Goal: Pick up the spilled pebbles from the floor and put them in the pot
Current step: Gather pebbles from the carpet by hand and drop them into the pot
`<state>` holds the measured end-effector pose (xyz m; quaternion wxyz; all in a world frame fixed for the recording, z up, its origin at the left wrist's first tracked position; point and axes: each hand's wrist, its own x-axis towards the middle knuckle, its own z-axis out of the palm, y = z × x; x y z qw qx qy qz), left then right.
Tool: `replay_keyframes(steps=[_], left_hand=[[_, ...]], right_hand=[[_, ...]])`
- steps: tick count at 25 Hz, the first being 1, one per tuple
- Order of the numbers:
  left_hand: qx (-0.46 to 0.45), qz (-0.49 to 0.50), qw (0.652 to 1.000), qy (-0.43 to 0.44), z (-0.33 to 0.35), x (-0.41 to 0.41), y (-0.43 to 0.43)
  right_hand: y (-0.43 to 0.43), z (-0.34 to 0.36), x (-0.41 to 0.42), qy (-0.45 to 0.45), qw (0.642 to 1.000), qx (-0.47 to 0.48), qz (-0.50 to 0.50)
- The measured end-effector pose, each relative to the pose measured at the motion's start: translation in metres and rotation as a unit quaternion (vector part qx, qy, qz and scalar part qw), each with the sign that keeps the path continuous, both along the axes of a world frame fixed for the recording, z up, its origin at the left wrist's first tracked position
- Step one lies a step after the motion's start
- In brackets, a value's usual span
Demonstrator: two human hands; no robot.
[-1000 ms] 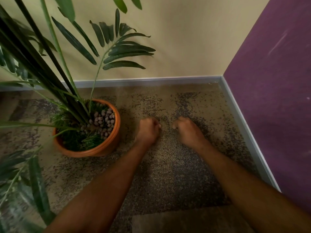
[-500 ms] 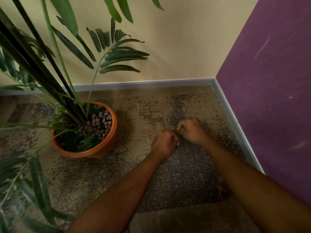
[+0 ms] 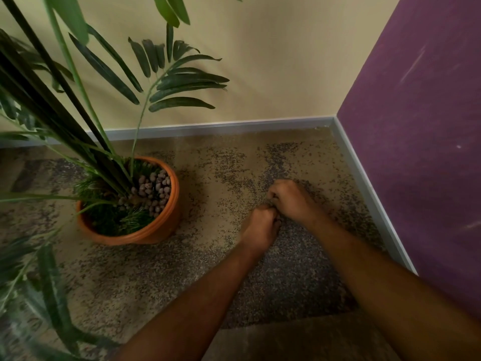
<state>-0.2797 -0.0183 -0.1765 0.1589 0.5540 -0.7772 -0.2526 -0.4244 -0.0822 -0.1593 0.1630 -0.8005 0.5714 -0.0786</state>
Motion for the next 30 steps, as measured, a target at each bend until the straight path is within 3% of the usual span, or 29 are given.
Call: replay_keyframes(steps=[4,5,8,13,15,16,17,19,21,25,28,30], left_hand=[[-0.011,-0.012,1.0,0.003,0.0,0.002,-0.004],[-0.016,-0.018,1.0,0.002,0.001,-0.001,-0.006],[-0.02,-0.038,0.999,-0.021,0.002,-0.01,-0.008],[0.029,-0.021,0.997,-0.07,0.008,-0.02,-0.016],[0.098,0.053,0.994,-0.017,0.011,-0.02,-0.017],[0.158,0.112,0.979,0.059,0.013,-0.018,-0.019],[0.227,0.179,0.944,0.156,0.014,-0.016,-0.019],[0.343,0.278,0.838,0.322,0.021,-0.007,-0.014],[0.366,0.294,0.799,0.376,0.026,0.0,-0.01],[0.334,0.318,0.778,0.427,0.046,0.008,0.001],[0.274,0.317,0.812,0.406,0.062,0.008,0.008],[0.251,0.326,0.818,0.402,0.074,0.011,0.015]], right_hand=[[0.0,-0.003,-0.014,-0.023,0.994,0.033,-0.103],[0.0,-0.005,-0.021,-0.077,0.98,0.063,-0.171],[0.011,-0.007,-0.039,-0.274,0.884,0.159,-0.344],[0.032,-0.006,-0.052,-0.348,0.828,0.227,-0.376],[0.044,-0.004,-0.048,-0.43,0.768,0.264,-0.395],[0.05,-0.002,-0.044,-0.475,0.733,0.276,-0.401],[0.055,-0.001,-0.038,-0.514,0.701,0.284,-0.405],[0.064,0.005,-0.024,-0.559,0.662,0.294,-0.402],[0.066,0.014,-0.008,-0.584,0.644,0.304,-0.39],[0.063,0.037,0.022,-0.617,0.607,0.31,-0.393],[0.063,0.055,0.039,-0.631,0.595,0.32,-0.382],[0.064,0.065,0.051,-0.634,0.584,0.325,-0.389]])
